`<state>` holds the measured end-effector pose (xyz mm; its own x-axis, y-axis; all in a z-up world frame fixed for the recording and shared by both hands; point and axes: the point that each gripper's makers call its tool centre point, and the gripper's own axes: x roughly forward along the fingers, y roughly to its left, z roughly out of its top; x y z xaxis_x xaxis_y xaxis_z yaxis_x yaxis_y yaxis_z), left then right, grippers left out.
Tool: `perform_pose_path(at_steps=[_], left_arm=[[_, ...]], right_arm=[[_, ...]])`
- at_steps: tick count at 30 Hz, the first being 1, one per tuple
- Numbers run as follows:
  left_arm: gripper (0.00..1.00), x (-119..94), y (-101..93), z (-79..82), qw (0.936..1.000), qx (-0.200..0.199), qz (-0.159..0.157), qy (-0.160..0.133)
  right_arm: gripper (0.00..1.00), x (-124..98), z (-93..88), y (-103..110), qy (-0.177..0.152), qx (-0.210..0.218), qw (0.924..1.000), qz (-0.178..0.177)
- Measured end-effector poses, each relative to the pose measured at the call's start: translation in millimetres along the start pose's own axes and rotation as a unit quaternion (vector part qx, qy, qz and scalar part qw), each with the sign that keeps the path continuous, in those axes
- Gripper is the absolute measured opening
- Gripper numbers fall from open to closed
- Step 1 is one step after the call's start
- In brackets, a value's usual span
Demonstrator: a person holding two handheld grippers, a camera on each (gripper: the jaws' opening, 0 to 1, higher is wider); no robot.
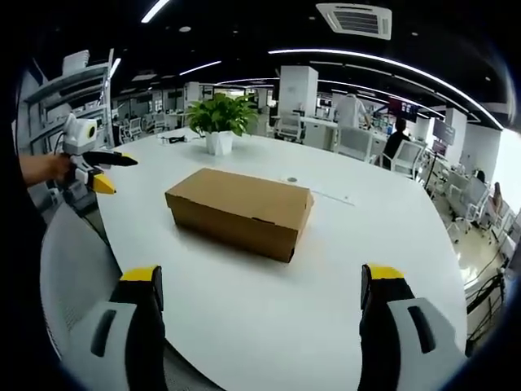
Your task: Operate the shoe box by opening the lid, removing the specified soft item, and placing it in the target area until the item is outside and the box remains undamaged.
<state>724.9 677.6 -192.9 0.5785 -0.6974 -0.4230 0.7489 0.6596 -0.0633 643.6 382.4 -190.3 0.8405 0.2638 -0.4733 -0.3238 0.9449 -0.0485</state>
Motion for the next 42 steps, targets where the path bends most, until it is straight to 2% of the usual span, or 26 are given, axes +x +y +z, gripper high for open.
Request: perform_pose_path(at_steps=[12, 24, 42], left_arm=[[0.98, 9.0, -9.0, 7.4, 1.0, 0.002, -0.003, 0.003], [0.97, 9.5, -6.1, 3.9, 1.0, -0.002, 0.0, 0.009], [0.96, 23.5, 1.4, 0.0, 0.9999, -0.004, 0.004, 0.009]], right_arm=[[0.96, 5.5, 1.2, -4.7, 0.003, -0.003, 0.9999, 0.011], [0.96, 11.8, -0.9, -14.5, 0.009, -0.008, 0.9997, 0.019], [0.96, 27.2, 1.2, -30.6, 0.014, -0.021, 0.9989, 0.038]])
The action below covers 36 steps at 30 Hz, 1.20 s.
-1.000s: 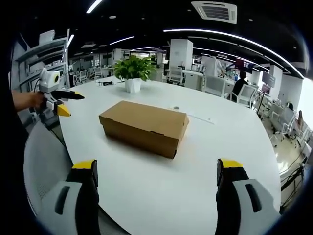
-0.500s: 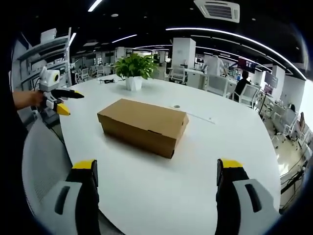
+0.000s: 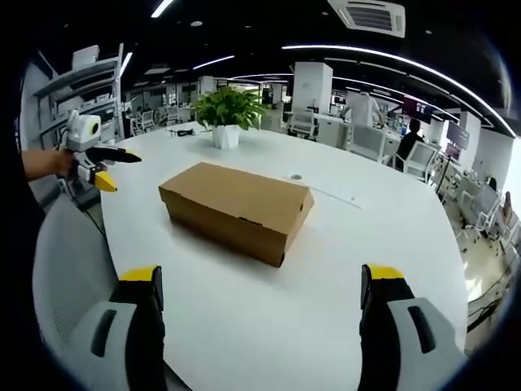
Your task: Operate the shoe box by opening the lid, removing the specified soft item, and placing it in the target area until the item is outside and the box remains undamaged.
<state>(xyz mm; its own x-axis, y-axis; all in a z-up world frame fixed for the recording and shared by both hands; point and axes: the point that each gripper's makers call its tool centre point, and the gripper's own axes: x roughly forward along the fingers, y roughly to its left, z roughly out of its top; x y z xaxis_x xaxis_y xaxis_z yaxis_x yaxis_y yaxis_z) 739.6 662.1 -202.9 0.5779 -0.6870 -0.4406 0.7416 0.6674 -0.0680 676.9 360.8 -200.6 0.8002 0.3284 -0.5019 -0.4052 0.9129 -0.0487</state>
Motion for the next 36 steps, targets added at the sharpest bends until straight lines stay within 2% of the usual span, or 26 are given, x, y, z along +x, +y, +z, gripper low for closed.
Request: perform_pose_path(at_steps=[18, 21, 28, 36], left_arm=[[0.95, 17.8, 1.8, -9.4, 0.9999, 0.005, 0.007, 0.006], [0.95, 19.6, 3.2, -9.2, 0.9999, 0.005, 0.01, 0.006], [0.92, 27.5, 3.8, -9.6, 0.9998, 0.005, 0.016, 0.012], [0.85, 41.1, 12.9, -8.0, 0.9995, 0.005, 0.03, 0.01]], right_arm=[[0.96, 22.6, -3.0, -14.0, 0.006, -0.016, 0.9992, 0.035], [0.92, 26.6, -1.0, -19.8, 0.004, -0.021, 0.999, 0.039], [0.92, 38.3, 1.1, -32.6, 0.004, -0.029, 0.9984, 0.049], [0.86, 57.5, 1.9, -42.0, 0.0, -0.041, 0.9969, 0.068]])
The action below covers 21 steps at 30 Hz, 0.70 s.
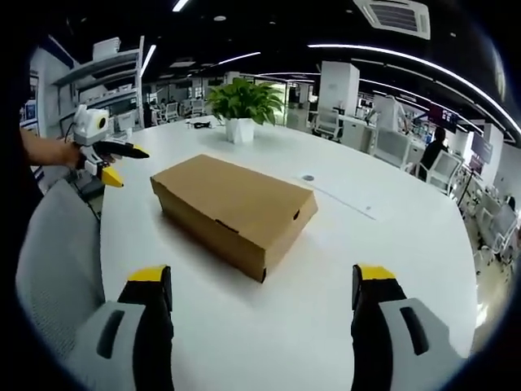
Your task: Operate the shoe box by opening the lid, removing the specified soft item, and placing it in the target area until the item is outside and the box remains undamaged.
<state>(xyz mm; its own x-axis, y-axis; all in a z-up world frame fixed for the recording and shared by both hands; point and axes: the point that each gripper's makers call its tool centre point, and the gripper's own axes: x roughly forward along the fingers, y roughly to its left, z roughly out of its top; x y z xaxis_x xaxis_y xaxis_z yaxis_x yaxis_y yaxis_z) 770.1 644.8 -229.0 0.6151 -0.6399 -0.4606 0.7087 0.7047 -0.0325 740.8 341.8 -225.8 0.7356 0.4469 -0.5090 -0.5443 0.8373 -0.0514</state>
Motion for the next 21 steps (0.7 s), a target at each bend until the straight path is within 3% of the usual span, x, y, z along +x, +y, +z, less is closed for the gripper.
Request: perform_pose_path(at_steps=[4, 21], left_arm=[[0.83, 5.9, -0.7, 1.0, 0.9999, -0.004, 0.01, -0.003], [0.69, 30.3, 6.3, -21.7, 0.999, -0.016, 0.042, 0.003]], right_arm=[[0.84, 9.5, 1.3, -1.9, -0.001, -0.008, 0.9999, 0.012], [0.66, 46.2, -3.3, 9.5, 0.016, -0.035, 0.9977, 0.056]])
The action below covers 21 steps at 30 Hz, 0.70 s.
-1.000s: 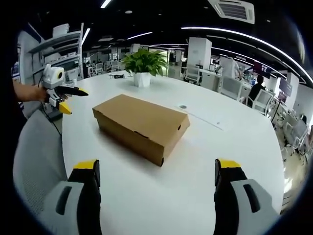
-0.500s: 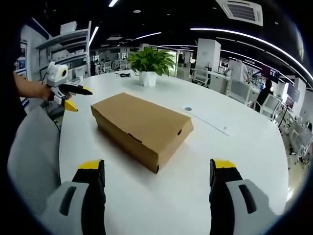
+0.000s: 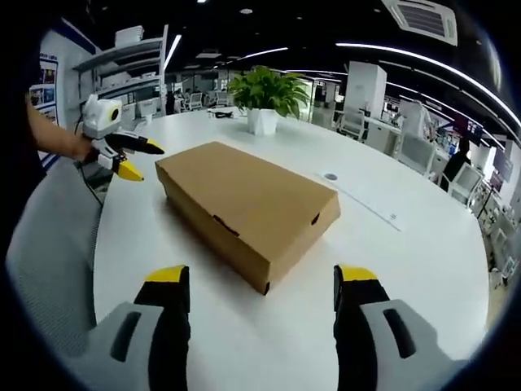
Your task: Operate the shoe box by opening the lid, removing the specified soft item, and placing it in the target area until the item is outside and the box remains undamaged.
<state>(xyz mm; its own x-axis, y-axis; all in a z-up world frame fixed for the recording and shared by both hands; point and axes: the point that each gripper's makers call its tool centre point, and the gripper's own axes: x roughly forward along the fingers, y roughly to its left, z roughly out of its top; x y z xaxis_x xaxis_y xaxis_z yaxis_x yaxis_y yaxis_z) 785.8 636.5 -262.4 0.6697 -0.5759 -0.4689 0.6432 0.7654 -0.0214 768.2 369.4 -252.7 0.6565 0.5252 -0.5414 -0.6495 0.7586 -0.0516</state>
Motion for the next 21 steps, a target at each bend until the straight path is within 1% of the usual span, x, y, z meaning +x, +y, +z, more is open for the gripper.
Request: perform_pose_path(at_steps=[7, 9, 12, 17, 19, 21], left_arm=[[0.66, 10.8, -0.1, -1.0, 0.9999, -0.007, 0.011, 0.005], [0.64, 13.4, -2.6, -0.1, 0.9999, -0.004, 0.01, 0.007], [0.62, 17.7, -4.7, 1.0, 0.9999, 0.004, 0.01, 0.012], [0.59, 21.0, -4.9, 1.0, 0.9998, 0.005, 0.011, 0.015], [0.59, 23.0, -4.0, 1.0, 0.9997, 0.005, 0.014, 0.017], [0.59, 24.5, -3.3, 1.2, 0.9997, 0.004, 0.018, 0.019]], right_arm=[[0.6, 11.6, 4.3, -1.6, -0.006, 0.005, 1.0, 0.005], [0.59, 15.0, 4.6, -0.1, -0.003, 0.002, 1.0, 0.006], [0.54, 19.1, 5.1, 3.4, 0.0, -0.002, 1.0, 0.009], [0.5, 27.0, 3.3, 6.6, 0.007, -0.006, 0.9999, 0.009], [0.48, 30.0, 1.9, 4.7, 0.01, -0.008, 0.9999, 0.007], [0.46, 33.0, 3.7, 5.3, 0.01, -0.007, 0.9999, 0.004]])
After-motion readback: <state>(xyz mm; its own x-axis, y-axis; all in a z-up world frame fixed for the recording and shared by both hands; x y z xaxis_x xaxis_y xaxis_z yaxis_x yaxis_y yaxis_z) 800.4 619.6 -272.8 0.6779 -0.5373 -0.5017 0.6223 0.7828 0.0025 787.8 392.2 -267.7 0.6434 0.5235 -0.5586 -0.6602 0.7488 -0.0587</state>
